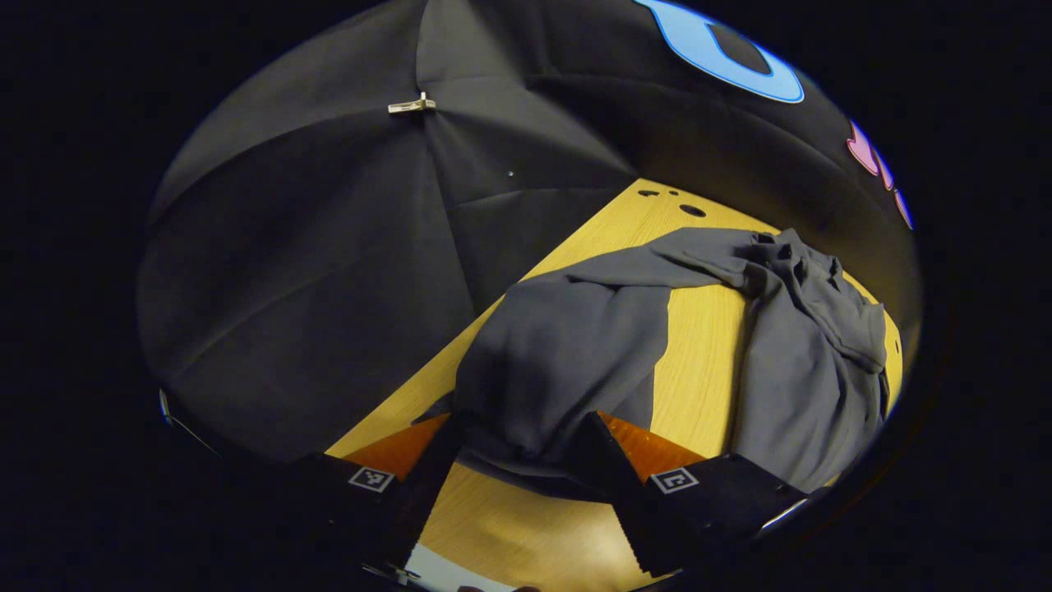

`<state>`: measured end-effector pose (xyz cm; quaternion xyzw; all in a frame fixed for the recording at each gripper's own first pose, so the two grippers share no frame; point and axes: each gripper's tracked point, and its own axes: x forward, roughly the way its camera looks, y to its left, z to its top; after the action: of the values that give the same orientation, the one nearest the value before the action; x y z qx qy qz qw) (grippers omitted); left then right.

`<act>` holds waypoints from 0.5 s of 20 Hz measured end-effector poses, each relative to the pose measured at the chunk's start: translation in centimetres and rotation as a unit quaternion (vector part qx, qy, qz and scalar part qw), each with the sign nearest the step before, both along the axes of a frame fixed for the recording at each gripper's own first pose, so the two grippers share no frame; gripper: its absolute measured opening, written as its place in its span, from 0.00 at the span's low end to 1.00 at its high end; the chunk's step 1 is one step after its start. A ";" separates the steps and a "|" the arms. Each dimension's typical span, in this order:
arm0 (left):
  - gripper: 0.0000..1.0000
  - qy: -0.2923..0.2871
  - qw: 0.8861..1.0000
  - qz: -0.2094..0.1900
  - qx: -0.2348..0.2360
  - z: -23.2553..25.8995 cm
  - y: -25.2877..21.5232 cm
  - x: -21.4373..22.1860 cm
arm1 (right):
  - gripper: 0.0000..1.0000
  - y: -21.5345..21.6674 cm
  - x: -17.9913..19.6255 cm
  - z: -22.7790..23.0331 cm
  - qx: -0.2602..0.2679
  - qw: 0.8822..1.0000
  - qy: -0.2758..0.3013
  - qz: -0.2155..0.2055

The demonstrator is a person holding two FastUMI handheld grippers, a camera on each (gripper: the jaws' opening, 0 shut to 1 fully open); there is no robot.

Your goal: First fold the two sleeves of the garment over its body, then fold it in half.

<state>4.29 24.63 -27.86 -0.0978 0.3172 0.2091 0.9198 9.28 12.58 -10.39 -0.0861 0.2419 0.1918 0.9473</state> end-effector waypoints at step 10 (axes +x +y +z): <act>0.67 0.025 0.994 -0.102 0.004 -0.5 -1.9 1.9 | 0.98 -6.2 -5.3 -3.6 0.036 0.995 0.048 -0.074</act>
<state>6.15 22.70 -28.33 -0.0564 0.3480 0.1179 0.9283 3.94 6.42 -14.00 -0.0245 0.2861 0.1336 0.9485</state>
